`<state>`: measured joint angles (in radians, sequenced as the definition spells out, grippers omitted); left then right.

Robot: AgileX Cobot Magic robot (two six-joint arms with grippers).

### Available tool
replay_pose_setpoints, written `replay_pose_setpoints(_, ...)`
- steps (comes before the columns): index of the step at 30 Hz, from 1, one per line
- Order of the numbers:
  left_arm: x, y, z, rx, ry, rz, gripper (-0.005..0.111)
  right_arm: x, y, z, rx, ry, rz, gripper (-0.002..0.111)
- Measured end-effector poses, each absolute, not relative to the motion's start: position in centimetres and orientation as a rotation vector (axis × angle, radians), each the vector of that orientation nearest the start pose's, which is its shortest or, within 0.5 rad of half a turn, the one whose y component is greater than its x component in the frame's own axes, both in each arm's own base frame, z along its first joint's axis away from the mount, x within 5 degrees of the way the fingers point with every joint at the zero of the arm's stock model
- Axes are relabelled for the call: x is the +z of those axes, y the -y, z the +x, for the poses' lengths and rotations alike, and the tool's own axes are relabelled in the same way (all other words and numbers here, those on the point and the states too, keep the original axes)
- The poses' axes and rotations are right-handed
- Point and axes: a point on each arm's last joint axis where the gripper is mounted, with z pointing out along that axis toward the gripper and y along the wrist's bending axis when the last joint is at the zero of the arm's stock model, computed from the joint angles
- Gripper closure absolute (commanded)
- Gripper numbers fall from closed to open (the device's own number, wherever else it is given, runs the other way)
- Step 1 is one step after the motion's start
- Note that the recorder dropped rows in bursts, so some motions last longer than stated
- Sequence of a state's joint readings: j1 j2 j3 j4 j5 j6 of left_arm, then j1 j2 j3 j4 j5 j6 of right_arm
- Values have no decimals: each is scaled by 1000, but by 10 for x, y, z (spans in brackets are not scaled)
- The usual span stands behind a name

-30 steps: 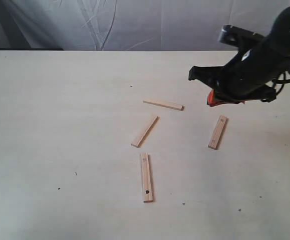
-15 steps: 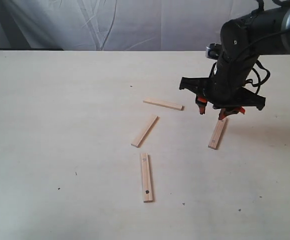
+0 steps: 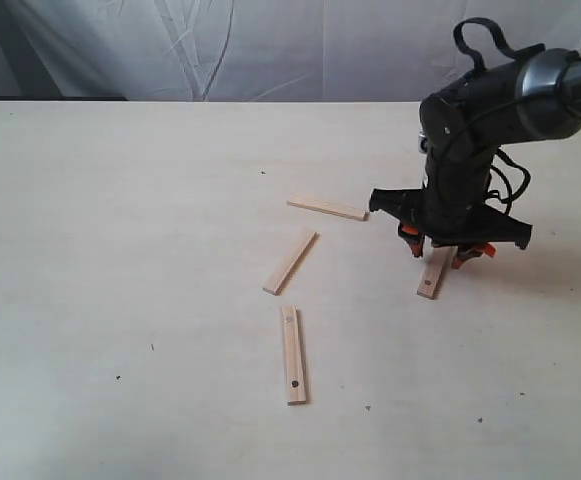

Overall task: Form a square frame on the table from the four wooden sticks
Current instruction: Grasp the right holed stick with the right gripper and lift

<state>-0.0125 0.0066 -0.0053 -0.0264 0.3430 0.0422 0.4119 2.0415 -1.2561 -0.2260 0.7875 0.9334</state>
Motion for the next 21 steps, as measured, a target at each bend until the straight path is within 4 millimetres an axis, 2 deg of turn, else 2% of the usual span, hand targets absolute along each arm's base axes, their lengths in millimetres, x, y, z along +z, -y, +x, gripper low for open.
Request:
replay_pose_setpoints(5, 184, 1, 54, -5, -1828, 34, 107, 111, -138, 352, -138, -2940, 549, 63)
replay_pose_setpoints(7, 184, 1, 54, -5, -1828, 34, 107, 110, -138, 353, -138, -2941, 549, 76)
replay_pose_setpoints(10, 184, 1, 54, -5, -1828, 34, 107, 110, -139, 354, -129, -2941, 562, 106)
replay_pose_setpoints(11, 184, 1, 54, -5, -1828, 34, 107, 110, -140, 354, -120, -2942, 571, 108)
replay_pose_setpoints(16, 184, 1, 54, -5, -1828, 34, 107, 109, -142, 353, -97, -2947, 598, 108)
replay_pose_setpoints(21, 184, 1, 54, -5, -1828, 34, 107, 116, -147, 356, 7, -2923, 641, 108)
